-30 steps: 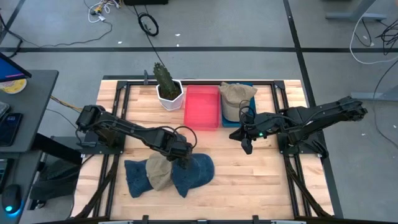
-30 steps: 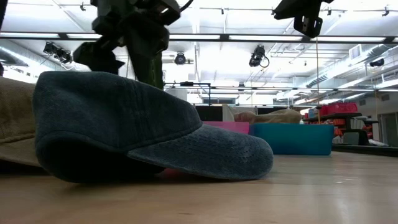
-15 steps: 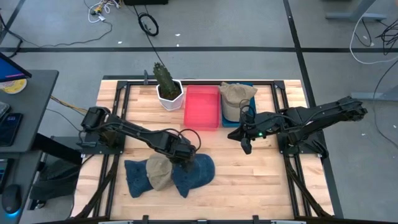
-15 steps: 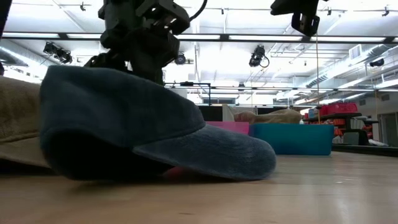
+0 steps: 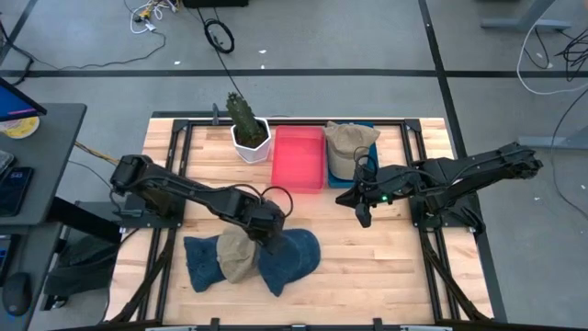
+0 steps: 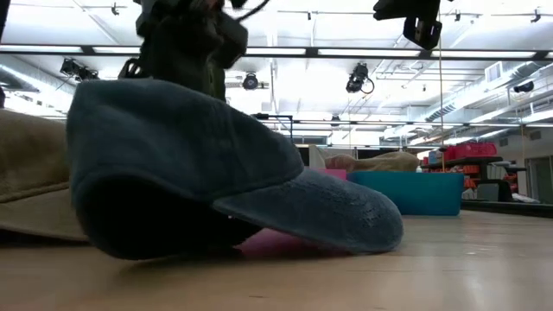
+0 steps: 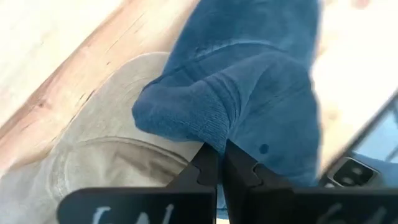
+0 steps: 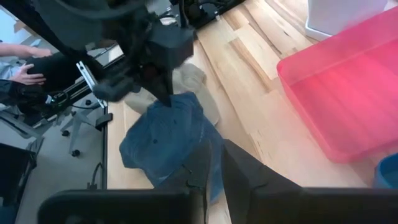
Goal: Pick & Place hat
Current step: Put the right blue cap into the pink bin
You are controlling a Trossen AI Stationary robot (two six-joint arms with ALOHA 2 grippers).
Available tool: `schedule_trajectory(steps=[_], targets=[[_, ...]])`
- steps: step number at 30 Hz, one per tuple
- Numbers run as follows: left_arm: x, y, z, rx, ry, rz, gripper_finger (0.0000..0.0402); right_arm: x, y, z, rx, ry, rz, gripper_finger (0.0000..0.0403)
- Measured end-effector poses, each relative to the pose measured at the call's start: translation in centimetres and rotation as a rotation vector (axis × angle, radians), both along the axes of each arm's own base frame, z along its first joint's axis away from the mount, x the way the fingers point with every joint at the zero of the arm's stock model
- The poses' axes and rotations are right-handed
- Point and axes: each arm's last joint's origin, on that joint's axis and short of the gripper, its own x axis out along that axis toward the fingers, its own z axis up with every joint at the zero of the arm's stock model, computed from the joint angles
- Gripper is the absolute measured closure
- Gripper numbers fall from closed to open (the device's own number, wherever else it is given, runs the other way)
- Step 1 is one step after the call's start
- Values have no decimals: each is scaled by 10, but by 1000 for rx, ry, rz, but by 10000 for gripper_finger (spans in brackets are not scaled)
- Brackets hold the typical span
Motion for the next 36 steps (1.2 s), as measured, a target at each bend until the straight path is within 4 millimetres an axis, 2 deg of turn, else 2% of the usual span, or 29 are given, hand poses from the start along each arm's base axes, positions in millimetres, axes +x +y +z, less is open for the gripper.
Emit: schedule_trajectory(steps=[9, 14, 18, 23, 29, 33, 36], targets=[[-22, 6, 59, 40, -301, -199, 398, 0, -1, 0, -9, 0, -6, 364], [-35, 11, 91, 50, -479, -232, 398, 0, -3, 0, -41, -1, -45, 358], [-44, 15, 116, 74, -642, -268, 398, 1, -5, 0, -47, -7, -53, 331], [-57, 21, 145, 110, -852, -295, 399, 2, -9, 1, -40, -21, -59, 277], [-69, 26, 175, 192, -1086, -333, 399, 5, -22, 3, 98, -25, 28, 218], [-75, 28, 185, 266, -1180, -373, 399, 9, -36, 8, 149, -78, 32, 197], [-77, 30, 186, 287, -1184, -381, 399, 13, -48, 15, 178, -166, 45, 187]])
